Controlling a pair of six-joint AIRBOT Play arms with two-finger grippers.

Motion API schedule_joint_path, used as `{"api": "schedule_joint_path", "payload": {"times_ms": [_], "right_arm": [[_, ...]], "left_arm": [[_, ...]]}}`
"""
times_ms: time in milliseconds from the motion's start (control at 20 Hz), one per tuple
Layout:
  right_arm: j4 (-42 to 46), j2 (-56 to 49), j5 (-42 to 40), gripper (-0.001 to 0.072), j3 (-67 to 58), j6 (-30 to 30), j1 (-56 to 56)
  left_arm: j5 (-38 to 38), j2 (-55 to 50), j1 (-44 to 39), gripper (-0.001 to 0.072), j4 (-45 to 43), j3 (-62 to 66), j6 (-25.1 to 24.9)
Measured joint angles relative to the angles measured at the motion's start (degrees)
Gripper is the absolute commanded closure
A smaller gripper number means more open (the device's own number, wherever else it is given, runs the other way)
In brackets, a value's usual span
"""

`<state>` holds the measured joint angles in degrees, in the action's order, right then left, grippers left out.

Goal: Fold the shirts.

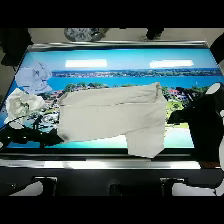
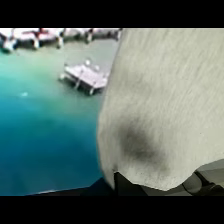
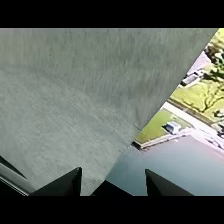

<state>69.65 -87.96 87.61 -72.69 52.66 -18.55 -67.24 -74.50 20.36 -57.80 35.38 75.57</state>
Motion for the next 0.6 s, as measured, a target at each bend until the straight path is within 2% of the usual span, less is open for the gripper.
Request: {"api": "schedule_joint_path", "payload": {"times_ms": [250, 300, 400, 600], "right_arm": [[-3.1, -1.4, -9.8, 0.0233, 7.9, 1.4, 0.0], [-3.9, -2.1, -11.2, 0.0288, 8.6, 1.8, 0.0], [-6.5, -3.3, -13.9, 0.0669, 9.5, 2.2, 0.0], [-9.9, -3.5, -17.1, 0.0672, 8.4, 1.2, 0.0]], "left_arm": [[2.0, 1.9, -0.1, 0.0670, -1.4, -0.1, -0.2], [2.8, 2.3, -0.1, 0.0670, -1.6, -0.1, -0.5], [4.2, 2.9, -0.1, 0.0670, -1.8, -0.1, -1.2], [5.3, 3.4, -0.1, 0.0672, -4.0, 2.9, -3.3]]}}
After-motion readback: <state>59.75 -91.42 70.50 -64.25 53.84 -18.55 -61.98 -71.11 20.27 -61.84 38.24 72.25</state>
